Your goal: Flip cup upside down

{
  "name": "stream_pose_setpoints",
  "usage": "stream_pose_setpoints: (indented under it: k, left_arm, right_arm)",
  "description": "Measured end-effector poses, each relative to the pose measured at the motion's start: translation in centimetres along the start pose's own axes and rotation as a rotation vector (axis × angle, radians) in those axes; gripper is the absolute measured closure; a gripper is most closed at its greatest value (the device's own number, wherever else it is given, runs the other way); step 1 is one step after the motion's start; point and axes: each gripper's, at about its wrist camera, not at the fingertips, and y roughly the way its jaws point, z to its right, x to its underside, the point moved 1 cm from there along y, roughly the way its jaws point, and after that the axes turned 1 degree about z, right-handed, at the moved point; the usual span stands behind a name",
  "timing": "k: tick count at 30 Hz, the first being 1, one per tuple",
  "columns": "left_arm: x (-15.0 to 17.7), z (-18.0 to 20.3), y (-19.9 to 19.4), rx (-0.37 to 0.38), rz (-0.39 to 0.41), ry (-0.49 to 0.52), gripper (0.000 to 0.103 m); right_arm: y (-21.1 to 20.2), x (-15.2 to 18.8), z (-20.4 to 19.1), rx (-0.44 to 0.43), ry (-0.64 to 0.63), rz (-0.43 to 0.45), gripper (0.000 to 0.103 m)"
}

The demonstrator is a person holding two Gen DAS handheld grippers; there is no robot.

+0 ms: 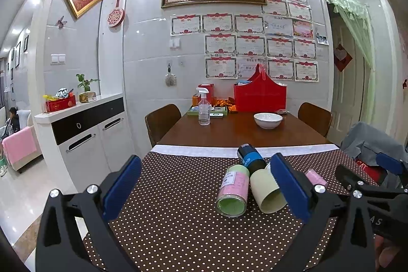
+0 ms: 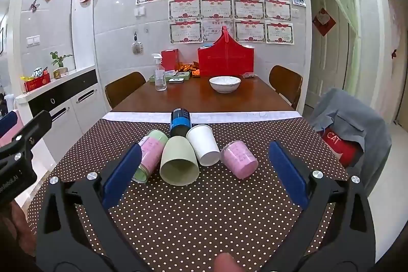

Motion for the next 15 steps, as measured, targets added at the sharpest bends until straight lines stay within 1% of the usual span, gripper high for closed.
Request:
stream_pose_setpoints:
  k: [15]
  left_arm:
    - [-0.41, 0.74, -0.23, 0.007, 0.019, 0.027, 0.004]
  right_arm:
    - [0.04, -0.34, -0.03, -0.007, -0.009, 0.015, 0.006]
